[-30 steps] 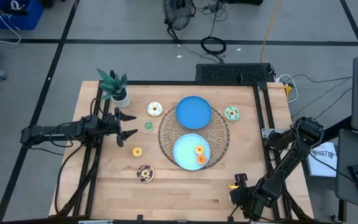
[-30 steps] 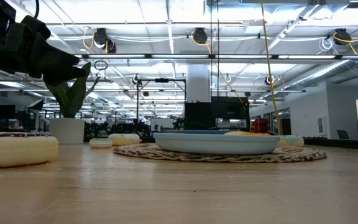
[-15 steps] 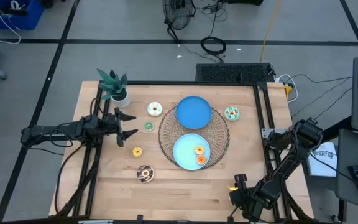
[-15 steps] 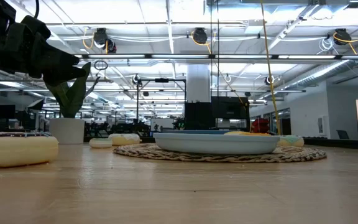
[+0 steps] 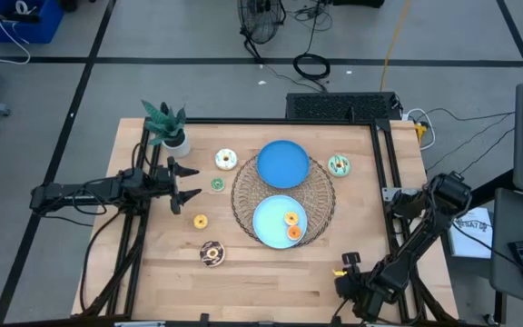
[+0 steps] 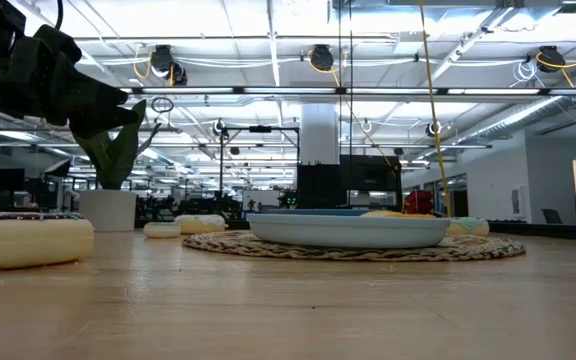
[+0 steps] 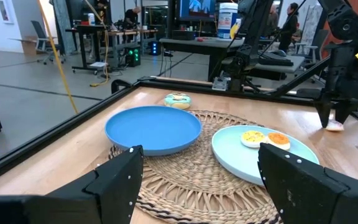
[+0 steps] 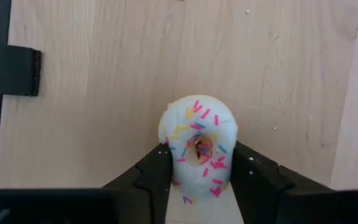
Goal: Pick & Place donuts
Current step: Put the small white donut on the light blue plate
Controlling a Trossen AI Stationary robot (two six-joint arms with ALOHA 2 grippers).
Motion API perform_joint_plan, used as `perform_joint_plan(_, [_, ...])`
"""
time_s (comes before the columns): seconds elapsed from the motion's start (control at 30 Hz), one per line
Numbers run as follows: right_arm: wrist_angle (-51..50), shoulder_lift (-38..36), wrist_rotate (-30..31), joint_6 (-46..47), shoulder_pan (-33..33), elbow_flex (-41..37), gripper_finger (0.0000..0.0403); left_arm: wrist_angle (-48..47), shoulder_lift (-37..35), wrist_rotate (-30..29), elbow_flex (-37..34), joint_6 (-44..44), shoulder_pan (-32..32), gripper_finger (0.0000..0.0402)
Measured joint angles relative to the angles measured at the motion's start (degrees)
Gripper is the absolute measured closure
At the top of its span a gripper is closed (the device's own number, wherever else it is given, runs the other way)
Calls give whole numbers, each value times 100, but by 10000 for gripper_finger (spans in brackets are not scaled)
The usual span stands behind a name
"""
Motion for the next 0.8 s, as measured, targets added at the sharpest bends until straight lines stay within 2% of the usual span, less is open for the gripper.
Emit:
perform_joint_plan(0.4, [90, -292, -48, -674, -197, -5, 275, -1, 1, 2, 0, 0, 0, 91])
perform_joint_plan(0.8, [1572, -301, -24, -2720, -928, 4, 275, 1, -1, 2, 0, 0, 0, 91])
